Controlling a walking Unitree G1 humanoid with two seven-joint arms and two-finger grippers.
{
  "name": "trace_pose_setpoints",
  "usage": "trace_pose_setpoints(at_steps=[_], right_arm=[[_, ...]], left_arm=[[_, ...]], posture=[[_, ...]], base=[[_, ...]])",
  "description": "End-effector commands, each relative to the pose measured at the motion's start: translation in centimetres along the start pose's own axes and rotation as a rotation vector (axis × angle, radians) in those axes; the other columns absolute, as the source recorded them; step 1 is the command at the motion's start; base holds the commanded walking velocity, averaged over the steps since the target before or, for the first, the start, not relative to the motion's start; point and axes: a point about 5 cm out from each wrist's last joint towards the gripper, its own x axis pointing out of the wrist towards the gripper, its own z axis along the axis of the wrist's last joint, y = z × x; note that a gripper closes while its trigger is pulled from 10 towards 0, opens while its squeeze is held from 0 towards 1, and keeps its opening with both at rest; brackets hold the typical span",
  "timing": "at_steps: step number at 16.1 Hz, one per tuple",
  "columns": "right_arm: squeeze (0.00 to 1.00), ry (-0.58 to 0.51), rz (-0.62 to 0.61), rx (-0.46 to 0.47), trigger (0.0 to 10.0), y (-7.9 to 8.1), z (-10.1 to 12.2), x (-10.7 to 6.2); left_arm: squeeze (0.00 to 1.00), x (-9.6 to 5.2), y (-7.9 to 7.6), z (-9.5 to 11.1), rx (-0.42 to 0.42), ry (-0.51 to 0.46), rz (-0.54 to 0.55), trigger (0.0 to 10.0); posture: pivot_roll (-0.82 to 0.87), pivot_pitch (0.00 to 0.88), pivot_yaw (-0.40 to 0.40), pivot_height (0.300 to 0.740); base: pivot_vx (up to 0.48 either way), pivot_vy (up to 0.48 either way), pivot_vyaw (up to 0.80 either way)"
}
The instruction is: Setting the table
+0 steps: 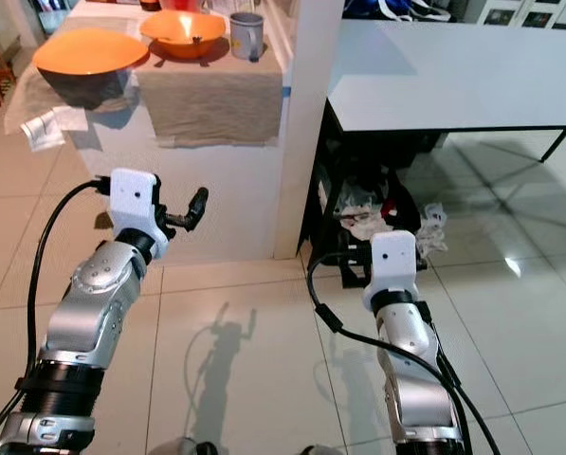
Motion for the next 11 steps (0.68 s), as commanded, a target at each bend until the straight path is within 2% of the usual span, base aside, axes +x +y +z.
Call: trace_pose_setpoints(at_steps=[1,5,6,11], right_arm=[[0.0,-0.005,0.011,0.011,10.0,0.1,0.14,0.18],[0.0,-0.002,0.02,0.014,10.0,0.27,-0.01,0.26],[0.0,0.0,0.02,0.013,10.0,0.22,-0.12,0.26],[0.0,0.008,0.023,0.012,10.0,0.38,-0.41,0.26]], left_arm=[[0.0,0.22,-0.31,0.49,0.044,-0.012,-0.015,10.0],[0.0,0.28,-0.52,0.5,0.084,-0.011,-0.008,10.0],[0.0,0.21,-0.68,0.53,0.064,-0.018,-0.03,10.0],[0.0,0.21,-0.92,0.4,0.066,-0.006,-0.033,10.0]], posture=[[-0.02,0.0,-0.02,0.736],[-0.01,0.0,-0.017,0.736],[-0.01,0.0,-0.017,0.736],[-0.01,0.0,-0.014,0.736]], base=[[0.0,0.0,0.59],[0.0,0.0,0.55],[0.0,0.0,0.51],[0.0,0.0,0.5]])
